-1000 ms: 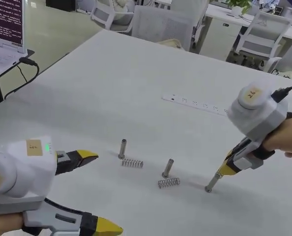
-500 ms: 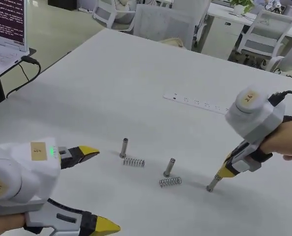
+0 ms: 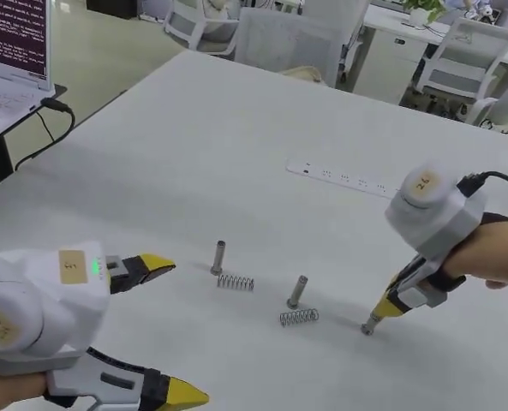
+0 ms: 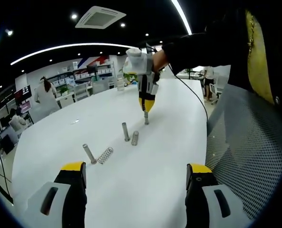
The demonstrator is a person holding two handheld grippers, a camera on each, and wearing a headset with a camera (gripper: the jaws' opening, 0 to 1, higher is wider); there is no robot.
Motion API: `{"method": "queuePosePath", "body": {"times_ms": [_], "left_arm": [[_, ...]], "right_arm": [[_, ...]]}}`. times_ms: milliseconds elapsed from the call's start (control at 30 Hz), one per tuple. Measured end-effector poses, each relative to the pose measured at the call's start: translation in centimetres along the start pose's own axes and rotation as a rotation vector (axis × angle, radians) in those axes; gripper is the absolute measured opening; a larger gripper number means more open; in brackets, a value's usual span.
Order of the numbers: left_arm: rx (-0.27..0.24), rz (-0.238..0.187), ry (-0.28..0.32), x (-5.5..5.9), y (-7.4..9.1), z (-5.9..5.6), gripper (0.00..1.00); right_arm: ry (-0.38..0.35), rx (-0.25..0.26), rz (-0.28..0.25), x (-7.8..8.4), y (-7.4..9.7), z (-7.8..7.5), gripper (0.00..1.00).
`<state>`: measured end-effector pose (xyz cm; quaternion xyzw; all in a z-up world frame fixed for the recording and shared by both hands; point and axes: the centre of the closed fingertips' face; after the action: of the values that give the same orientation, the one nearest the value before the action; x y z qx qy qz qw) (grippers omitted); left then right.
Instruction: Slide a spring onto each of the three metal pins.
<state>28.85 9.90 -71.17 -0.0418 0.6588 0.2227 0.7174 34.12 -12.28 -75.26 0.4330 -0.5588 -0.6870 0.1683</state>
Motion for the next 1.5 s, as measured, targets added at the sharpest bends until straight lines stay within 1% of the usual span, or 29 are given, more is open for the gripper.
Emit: {"method": "queuePosePath", "body": {"times_ms": [67,333,667,867,967,1200,1300,1400,1500], "left_arm": [[-0.001,0.005,0.008,0.1,0.0,0.0,0.84],[0.001,0.007,0.009,0.0,0.0,-0.1,0.83],[0.003,0.011,0.012,-0.1,0.0,-0.1,0.83],[0.002,0.011,0.017,-0.1,0.0,-0.1,0.82],[0.003,0.012,0.022,-0.1,0.0,-0.2,0.82],[0.003,0.011,0.024,-0.1,0.0,-0.1,0.82],[0.005,0.012,0.025,-0.1,0.0,-0.2,0.81],[0.007,0.010,0.027,-0.1,0.0,-0.2,0.81],[0.012,0.010,0.027,-0.1,-0.1,-0.3,0.81]], "right_arm": [[-0.003,0.000,0.002,0.1,-0.2,0.0,0.08],[-0.012,0.004,0.000,0.5,-1.1,-0.6,0.08],[-0.013,0.002,0.007,0.9,-1.9,-0.6,0.08],[-0.016,0.001,0.005,1.1,-2.1,-0.5,0.09],[-0.013,-0.001,-0.002,1.0,-2.1,-0.4,0.09],[0.001,0.007,-0.019,0.6,-1.8,-0.6,0.16],[0.014,0.013,-0.028,0.4,-1.3,-0.7,0.18],[0.042,0.027,-0.039,-0.1,-0.7,-0.7,0.19],[0.070,0.039,-0.060,-1.0,-0.3,-0.7,0.21]]}}
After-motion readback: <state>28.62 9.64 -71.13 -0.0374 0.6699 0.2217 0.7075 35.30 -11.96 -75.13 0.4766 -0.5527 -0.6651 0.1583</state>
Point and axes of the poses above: the centre of the closed fingertips' face, and the gripper's own axes: y roughly backward along the fingers, z roughly to its left, x roughly out of its underside, and after that the axes turned 11 degrees about -z, right-handed
